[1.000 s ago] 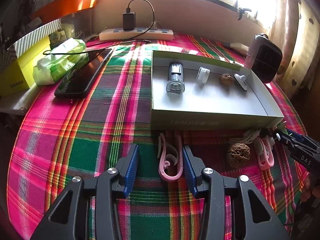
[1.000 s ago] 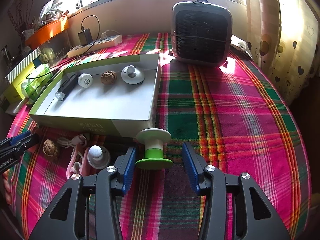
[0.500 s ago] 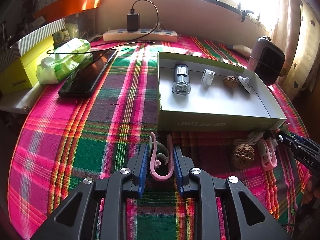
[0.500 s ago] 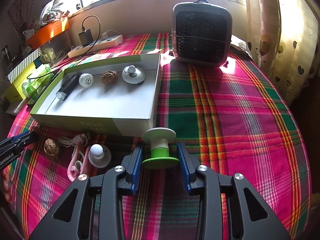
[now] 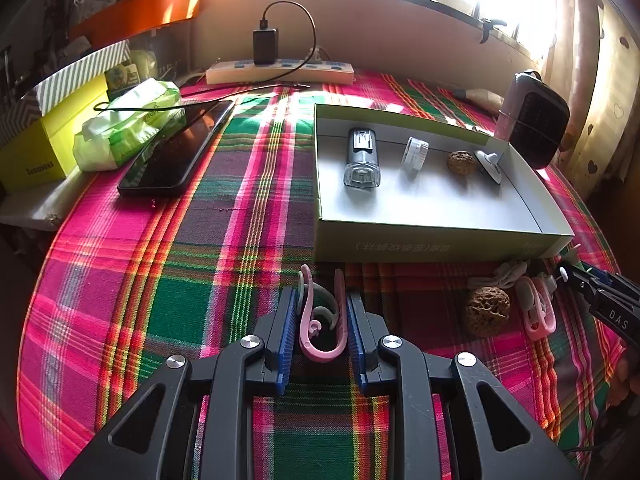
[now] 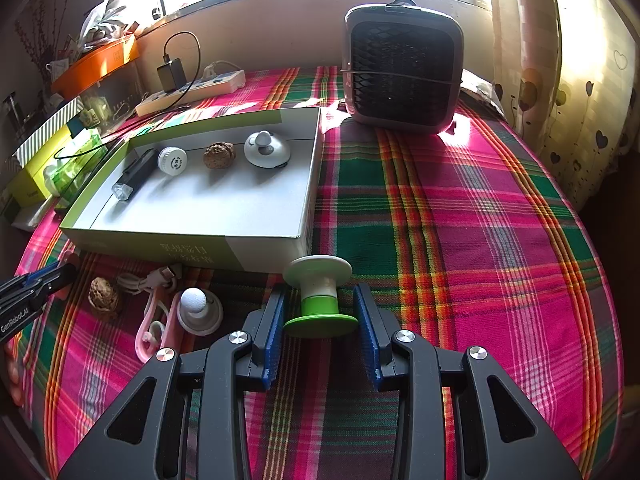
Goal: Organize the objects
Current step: 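Grasp the pink clip with the left tool while the right tool grasps the green spool, then carry the pink clip with the left tool while the right tool carries the green spool into the box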
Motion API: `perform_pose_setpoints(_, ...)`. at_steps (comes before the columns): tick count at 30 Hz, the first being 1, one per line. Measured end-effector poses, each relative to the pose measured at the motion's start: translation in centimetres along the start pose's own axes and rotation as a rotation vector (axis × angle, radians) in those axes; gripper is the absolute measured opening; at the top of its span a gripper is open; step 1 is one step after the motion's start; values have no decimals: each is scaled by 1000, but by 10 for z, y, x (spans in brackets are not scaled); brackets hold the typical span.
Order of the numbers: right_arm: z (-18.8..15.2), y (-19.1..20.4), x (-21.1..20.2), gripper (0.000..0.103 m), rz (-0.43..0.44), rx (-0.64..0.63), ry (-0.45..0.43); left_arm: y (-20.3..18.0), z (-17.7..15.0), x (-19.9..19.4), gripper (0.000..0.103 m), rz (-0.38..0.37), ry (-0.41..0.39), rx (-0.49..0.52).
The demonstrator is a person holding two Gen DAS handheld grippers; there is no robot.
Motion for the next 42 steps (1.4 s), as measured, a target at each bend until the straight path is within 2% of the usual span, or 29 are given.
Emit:
perform_pose_setpoints(30, -2, 1, -7, 35, 10, 20, -16, 0, -1, -2, 22, -8, 1, -6)
perform_pose_setpoints(42, -1, 6, -15, 35, 25, 20, -30, -3, 3, -17, 22, -32, -31, 0)
Point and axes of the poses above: each gripper's, at about its wrist camera, not at the fingertips, and x roughly the way its jaws point, y to its left, z to its top, the point moved 8 cm from there along x, roughly the way its jaws point, and after that the axes turned 5 degrees about z, right-handed, at the moved point
